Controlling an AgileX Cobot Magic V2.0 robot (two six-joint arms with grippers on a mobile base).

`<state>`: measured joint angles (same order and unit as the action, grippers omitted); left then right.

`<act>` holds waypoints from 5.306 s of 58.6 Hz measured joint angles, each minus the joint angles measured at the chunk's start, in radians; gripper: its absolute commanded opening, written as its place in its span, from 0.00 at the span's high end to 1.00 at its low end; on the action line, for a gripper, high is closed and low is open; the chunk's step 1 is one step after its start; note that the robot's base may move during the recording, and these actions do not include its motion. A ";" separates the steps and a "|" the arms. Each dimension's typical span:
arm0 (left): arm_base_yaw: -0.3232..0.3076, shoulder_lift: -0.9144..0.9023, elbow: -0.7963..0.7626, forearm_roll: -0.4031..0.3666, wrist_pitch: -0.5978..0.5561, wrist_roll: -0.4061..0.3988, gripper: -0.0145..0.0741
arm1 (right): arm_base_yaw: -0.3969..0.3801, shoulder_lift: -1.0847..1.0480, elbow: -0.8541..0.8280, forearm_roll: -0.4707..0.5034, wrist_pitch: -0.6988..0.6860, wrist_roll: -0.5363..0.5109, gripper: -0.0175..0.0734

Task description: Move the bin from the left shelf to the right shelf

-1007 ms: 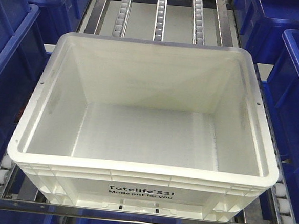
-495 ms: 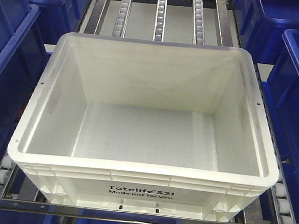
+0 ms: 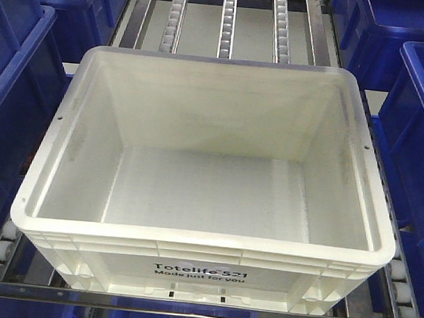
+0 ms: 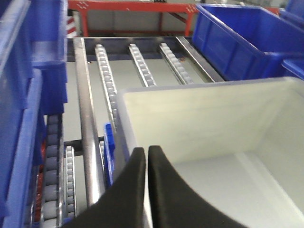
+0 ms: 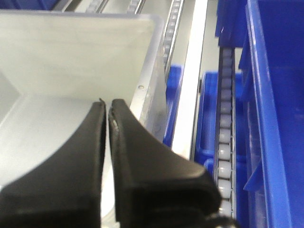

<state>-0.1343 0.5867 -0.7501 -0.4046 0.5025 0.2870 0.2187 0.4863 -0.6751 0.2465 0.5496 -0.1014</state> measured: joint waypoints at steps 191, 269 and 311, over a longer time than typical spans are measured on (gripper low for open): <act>0.000 0.739 -0.235 -0.180 0.077 0.103 0.35 | 0.000 0.830 -0.359 -0.029 0.073 0.021 0.12; 0.000 0.773 -0.239 -0.175 0.077 0.101 0.36 | 0.000 0.907 -0.362 -0.053 0.074 0.024 0.16; 0.000 0.780 -0.239 -0.168 0.037 0.078 0.85 | -0.003 0.908 -0.362 -0.072 0.074 0.021 0.80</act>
<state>-0.1343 1.3664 -0.9891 -0.5723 0.5396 0.3654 0.2157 1.3945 -1.0366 0.1742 0.6234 -0.0807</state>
